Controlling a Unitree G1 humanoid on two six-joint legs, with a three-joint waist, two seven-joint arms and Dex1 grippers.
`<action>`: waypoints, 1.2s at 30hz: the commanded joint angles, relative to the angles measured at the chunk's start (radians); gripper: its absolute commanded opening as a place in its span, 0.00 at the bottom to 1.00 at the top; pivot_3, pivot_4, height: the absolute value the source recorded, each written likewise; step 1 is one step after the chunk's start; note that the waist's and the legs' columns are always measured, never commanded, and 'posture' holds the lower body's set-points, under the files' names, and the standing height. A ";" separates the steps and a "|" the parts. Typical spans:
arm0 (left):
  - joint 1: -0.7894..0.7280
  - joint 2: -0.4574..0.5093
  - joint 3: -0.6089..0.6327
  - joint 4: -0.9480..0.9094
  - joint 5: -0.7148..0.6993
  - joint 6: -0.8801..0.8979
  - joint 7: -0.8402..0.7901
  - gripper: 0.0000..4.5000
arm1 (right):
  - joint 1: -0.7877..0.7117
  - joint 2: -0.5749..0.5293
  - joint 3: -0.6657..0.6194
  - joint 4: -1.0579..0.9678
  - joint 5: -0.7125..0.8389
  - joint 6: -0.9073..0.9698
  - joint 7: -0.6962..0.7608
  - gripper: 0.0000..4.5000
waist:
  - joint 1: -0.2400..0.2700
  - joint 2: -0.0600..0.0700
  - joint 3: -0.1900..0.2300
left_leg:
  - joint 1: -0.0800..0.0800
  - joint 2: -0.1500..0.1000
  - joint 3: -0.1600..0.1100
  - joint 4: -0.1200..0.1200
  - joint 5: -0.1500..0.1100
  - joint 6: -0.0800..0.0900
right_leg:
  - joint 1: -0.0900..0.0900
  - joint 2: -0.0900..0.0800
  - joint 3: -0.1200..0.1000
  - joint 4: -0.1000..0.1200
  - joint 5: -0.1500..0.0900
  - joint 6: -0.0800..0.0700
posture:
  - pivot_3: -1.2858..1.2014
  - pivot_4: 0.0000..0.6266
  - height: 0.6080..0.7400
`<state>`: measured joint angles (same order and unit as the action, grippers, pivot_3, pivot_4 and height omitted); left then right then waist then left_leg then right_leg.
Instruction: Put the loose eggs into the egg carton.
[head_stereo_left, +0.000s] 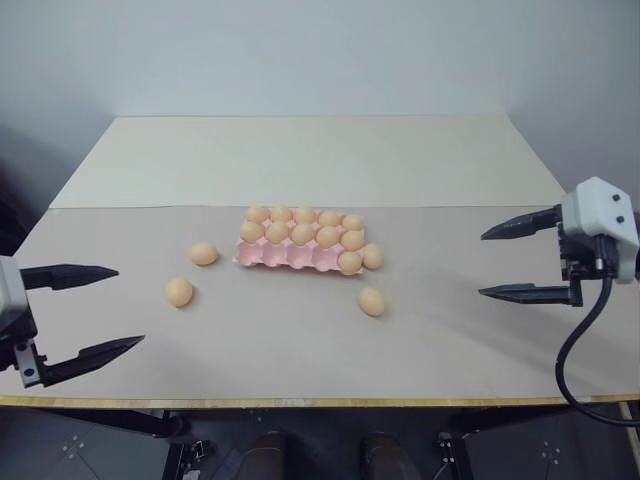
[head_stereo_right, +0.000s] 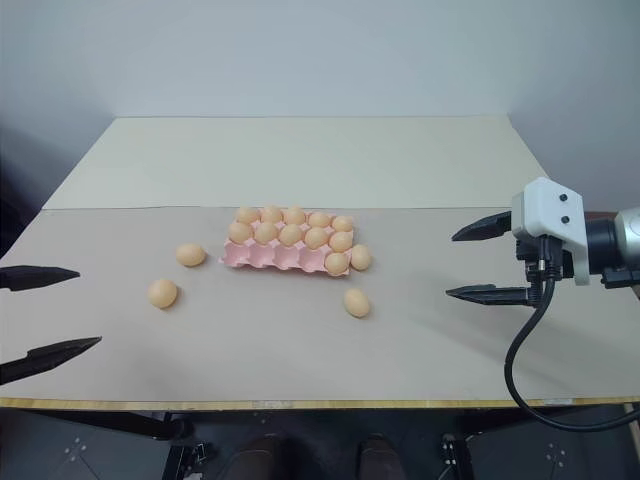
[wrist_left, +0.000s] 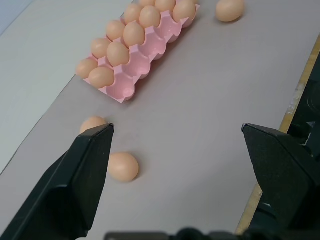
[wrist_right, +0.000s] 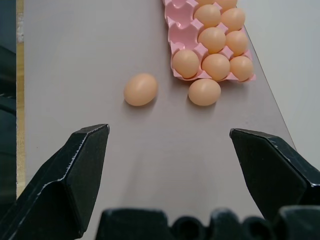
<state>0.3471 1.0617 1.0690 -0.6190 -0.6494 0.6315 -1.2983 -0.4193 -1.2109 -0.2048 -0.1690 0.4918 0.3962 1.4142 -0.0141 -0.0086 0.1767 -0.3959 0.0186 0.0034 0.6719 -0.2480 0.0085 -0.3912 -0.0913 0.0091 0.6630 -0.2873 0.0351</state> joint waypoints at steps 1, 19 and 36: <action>-0.025 0.022 0.007 -0.003 -0.021 0.015 0.015 0.98 | 0.000 -0.014 -0.041 -0.028 0.006 -0.021 -0.002 1.00 | 0.000 0.000 0.000 | 0.000 0.000 0.000 0.000 0.000 0.000 | 0.000 0.000 0.000 0.000 0.000 0.000 | 0.52 0.24 1.00; -0.101 0.060 -0.095 -0.014 -0.012 0.012 0.076 0.98 | 0.022 0.000 -0.049 -0.031 -0.022 -0.035 -0.057 1.00 | 0.001 0.000 0.000 | 0.000 0.000 0.000 0.000 0.000 0.000 | 0.000 0.000 0.000 0.000 0.000 0.000 | 0.52 0.24 1.00; -0.232 0.078 -0.378 0.138 0.048 -0.117 0.072 0.98 | -0.164 0.217 0.215 0.141 -0.242 -0.070 -0.254 1.00 | -0.002 -0.001 0.000 | 0.002 -0.001 0.001 -0.002 0.000 0.000 | 0.000 0.000 0.002 0.001 0.000 0.000 | 0.52 0.24 1.00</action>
<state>0.1319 1.1373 0.7011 -0.4877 -0.6027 0.5393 -1.2271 -0.5484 -1.0109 0.0002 -0.0333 0.2739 0.3455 1.1936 -0.0164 -0.0091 0.1767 -0.3941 0.0179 0.0048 0.6699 -0.2479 0.0085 -0.3916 -0.0910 0.0110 0.6636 -0.2872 0.0353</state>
